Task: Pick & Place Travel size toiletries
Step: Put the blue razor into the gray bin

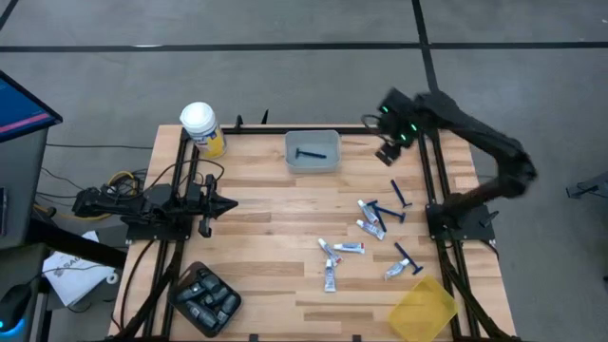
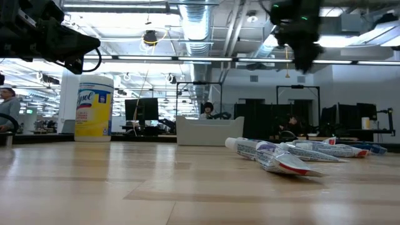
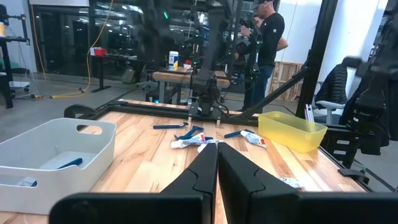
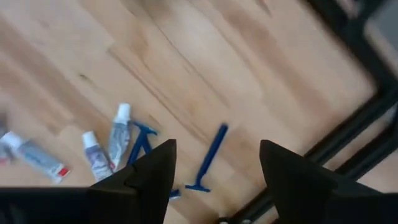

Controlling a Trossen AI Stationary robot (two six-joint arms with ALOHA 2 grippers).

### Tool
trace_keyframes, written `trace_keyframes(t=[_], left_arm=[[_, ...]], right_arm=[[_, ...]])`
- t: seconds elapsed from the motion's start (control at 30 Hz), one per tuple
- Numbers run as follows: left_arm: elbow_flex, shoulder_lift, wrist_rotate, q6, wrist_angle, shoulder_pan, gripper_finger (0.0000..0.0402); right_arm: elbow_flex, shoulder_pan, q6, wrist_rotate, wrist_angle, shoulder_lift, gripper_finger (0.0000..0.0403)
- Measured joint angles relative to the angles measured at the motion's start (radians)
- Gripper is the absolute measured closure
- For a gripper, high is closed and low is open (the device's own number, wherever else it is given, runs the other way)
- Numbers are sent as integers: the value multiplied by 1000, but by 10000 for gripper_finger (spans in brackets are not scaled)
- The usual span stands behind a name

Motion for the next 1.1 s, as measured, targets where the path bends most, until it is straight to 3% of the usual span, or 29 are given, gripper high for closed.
trace_keyframes(t=[0.2,0.37,0.67,1.1], left_arm=[[0,0,0,0,0,0,394],[0,0,0,0,0,0,394],[0,0,0,0,0,0,394],[0,0,0,0,0,0,394]], right_arm=[[-456,1,268,10,217,-228,158],[-648,18,373,10,308,-275,153],[-701,103,430,20,349,-200,154],[-702,195,450,107,423,72,154]])
